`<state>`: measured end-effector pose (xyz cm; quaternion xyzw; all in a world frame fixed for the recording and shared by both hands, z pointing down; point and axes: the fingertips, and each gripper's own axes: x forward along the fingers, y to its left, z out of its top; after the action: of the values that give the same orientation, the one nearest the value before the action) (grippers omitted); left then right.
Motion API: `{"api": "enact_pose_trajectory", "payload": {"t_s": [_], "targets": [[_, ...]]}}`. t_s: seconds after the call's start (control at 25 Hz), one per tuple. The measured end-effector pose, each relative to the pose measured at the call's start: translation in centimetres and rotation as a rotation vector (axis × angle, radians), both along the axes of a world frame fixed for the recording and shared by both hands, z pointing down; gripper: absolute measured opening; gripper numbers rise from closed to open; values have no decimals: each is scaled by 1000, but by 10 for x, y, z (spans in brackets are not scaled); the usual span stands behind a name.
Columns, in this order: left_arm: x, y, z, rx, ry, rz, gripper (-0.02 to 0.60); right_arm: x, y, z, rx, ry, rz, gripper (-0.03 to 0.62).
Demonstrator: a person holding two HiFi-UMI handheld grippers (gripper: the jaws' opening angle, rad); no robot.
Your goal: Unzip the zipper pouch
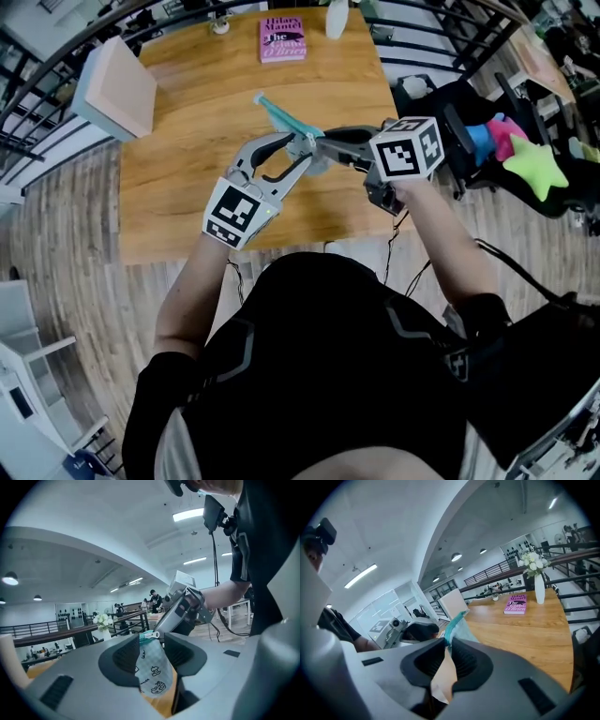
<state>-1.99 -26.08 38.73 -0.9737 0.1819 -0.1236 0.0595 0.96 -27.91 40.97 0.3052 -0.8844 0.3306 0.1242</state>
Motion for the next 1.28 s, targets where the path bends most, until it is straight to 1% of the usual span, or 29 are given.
{"api": "enact_pose_trajectory", "payload": {"t_s": [0.12,0.28,0.4,0.48,0.52,0.56,0.72,0.8,0.84,0.96,1.08,1.12,1.28], "targets": [[7,4,-4,37,-18,28,184,3,6,-6,-4,-6,14,55],[17,7,-9,58,-33,84,184,5,11,-12,-29,-51,26,55],[23,13,-11,120,-68,129,176,8,14,-13,-46,-56,28,55],[26,16,-11,161,-96,155,152,9,15,-13,-52,-42,15,55],[27,16,-12,170,-101,163,150,10,15,-13,-54,-33,6,55],[27,15,-13,167,-97,168,127,10,16,-14,-53,-24,-4,55],[27,14,-19,90,-24,173,107,9,18,-16,-31,0,-44,54],[27,12,-22,50,5,157,75,10,17,-15,-26,7,-49,54],[26,10,-23,30,14,144,63,11,16,-14,-26,7,-48,54],[20,0,-23,-32,32,83,57,11,11,-13,-21,6,-50,54],[13,-8,-22,-120,67,38,54,8,10,-12,-9,14,-64,55],[11,-9,-22,-136,75,33,54,7,10,-12,-4,18,-71,54],[10,-6,-21,-159,96,35,54,1,9,-13,10,16,-89,54]]}}
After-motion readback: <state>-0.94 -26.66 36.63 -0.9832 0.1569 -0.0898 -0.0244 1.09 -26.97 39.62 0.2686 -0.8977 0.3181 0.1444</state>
